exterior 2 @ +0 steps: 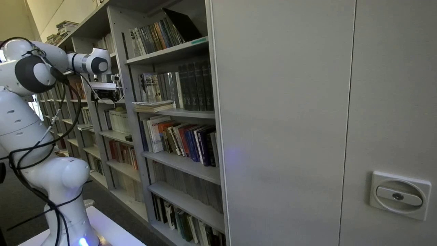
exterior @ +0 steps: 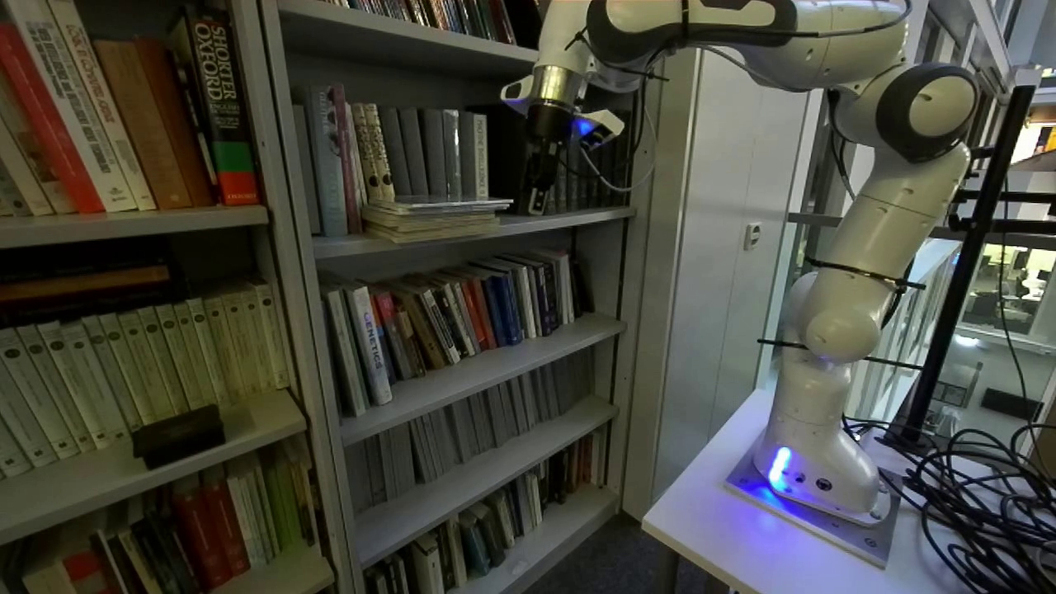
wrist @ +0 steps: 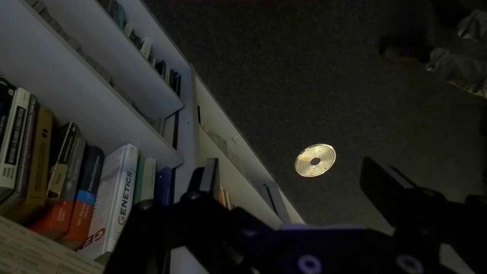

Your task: Pull one of the books out of the shelf and lay it on top of the pile of books

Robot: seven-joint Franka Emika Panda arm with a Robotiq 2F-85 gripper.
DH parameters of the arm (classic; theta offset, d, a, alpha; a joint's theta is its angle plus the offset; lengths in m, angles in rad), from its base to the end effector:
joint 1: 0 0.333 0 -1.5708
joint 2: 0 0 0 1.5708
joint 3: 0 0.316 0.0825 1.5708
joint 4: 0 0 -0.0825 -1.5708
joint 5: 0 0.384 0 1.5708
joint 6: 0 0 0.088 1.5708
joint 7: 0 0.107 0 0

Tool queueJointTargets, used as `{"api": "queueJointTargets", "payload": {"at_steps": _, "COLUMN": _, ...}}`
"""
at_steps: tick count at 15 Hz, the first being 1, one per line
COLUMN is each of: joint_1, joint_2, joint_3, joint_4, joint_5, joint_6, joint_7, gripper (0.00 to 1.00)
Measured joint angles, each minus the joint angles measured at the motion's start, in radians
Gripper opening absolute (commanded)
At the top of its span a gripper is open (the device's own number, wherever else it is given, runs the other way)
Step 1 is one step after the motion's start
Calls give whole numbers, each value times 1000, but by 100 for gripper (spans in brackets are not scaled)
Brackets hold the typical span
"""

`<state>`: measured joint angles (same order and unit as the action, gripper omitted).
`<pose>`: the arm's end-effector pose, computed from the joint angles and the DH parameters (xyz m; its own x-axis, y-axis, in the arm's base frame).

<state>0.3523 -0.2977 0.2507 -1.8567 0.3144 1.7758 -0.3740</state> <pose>0.3708 0.3106 0.6580 0.5825 0.7652 0.2741 0.8118 -0.5644 -0.1494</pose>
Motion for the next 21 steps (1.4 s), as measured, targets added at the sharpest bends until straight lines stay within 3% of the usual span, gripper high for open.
{"api": "queueJointTargets", "payload": {"at_steps": 4, "joint_1": 1, "joint_2": 6, "joint_3": 7, "joint_4": -4, "joint_5": -5, "joint_6": -7, "joint_7": 0, "gripper": 100}}
{"api": "queueJointTargets", "payload": {"at_steps": 9, "joint_1": 32, "joint_2": 97, "joint_3": 89, "joint_4": 20, "joint_5": -19, "joint_6": 11, "joint_7": 0, "gripper": 100}}
{"api": "queueJointTargets", "payload": {"at_steps": 16, "joint_1": 71, "joint_2": 282, "joint_3": 187, "joint_4": 253, "joint_5": -266, "joint_6": 11, "joint_7": 1, "gripper": 100}}
{"api": "queueJointTargets", "payload": {"at_steps": 21, "joint_1": 73, "joint_2": 302, "joint_3": 187, "joint_4": 264, "joint_5": -268, "joint_6": 10, "joint_7": 2, "gripper": 100}}
